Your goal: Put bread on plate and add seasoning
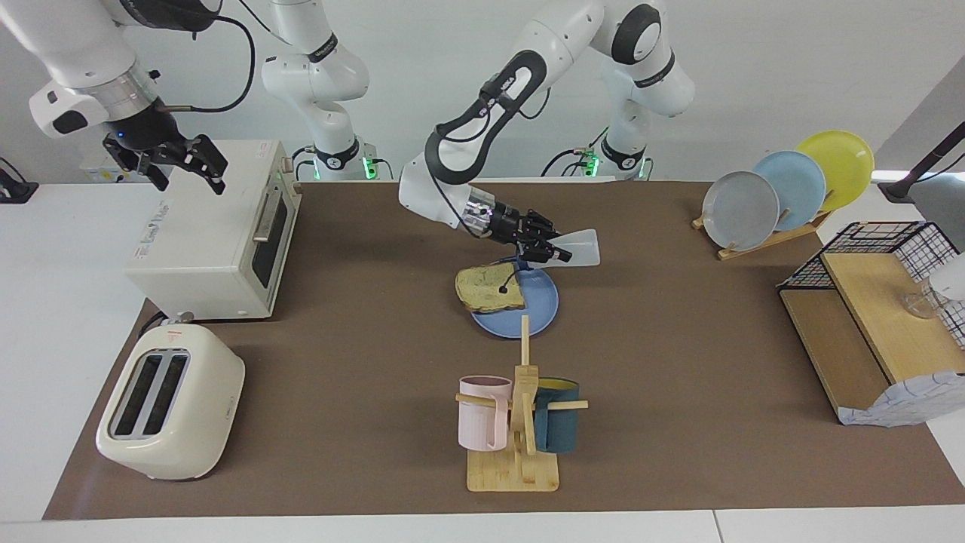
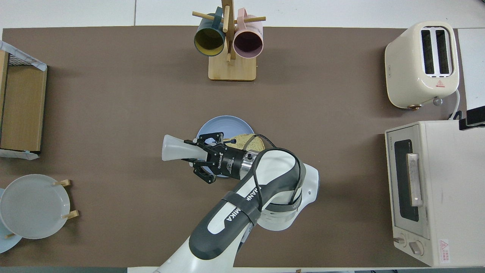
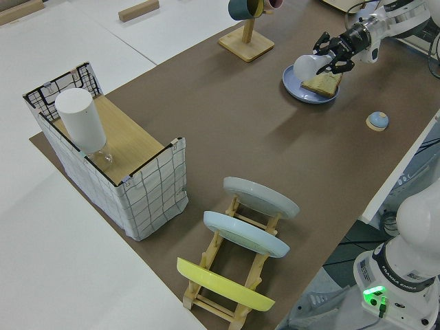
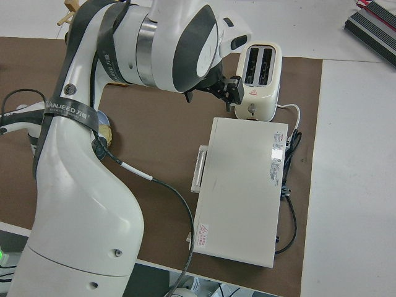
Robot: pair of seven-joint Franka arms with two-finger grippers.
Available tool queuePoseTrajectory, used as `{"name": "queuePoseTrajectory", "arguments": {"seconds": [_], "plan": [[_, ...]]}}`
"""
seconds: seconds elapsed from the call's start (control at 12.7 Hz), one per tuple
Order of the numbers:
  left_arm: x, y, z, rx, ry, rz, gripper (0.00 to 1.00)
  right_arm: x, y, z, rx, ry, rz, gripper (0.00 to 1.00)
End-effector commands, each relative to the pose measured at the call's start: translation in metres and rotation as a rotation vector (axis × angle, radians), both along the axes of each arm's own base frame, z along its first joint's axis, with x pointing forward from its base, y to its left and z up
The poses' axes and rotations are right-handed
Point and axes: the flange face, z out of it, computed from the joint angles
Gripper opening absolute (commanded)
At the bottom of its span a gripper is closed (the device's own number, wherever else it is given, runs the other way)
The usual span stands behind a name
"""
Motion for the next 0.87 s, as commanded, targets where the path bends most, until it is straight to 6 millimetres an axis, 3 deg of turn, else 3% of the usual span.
{"name": "queuePoseTrajectory", "arguments": {"seconds": [0.0, 0.32, 0.47, 0.63, 0.79], "plan": [[0.004, -0.009, 0.005, 0.084, -0.084, -0.076, 0.0, -0.003, -0.001, 0.0, -0.006, -0.012, 0.004, 1.0], [-0.032, -0.04, 0.005, 0.104, -0.113, -0.185, 0.0, -0.005, 0.005, -0.001, -0.004, 0.002, 0.017, 1.0], [-0.024, -0.029, -0.006, 0.126, -0.105, -0.198, 0.0, -0.005, 0.004, -0.001, -0.004, 0.003, 0.017, 1.0], [-0.007, -0.001, -0.026, 0.19, -0.094, -0.199, 0.0, -0.005, 0.005, -0.001, -0.004, 0.002, 0.018, 1.0], [0.017, 0.022, -0.028, 0.209, -0.099, -0.168, 0.0, -0.005, 0.005, -0.001, -0.004, 0.003, 0.018, 1.0]]}}
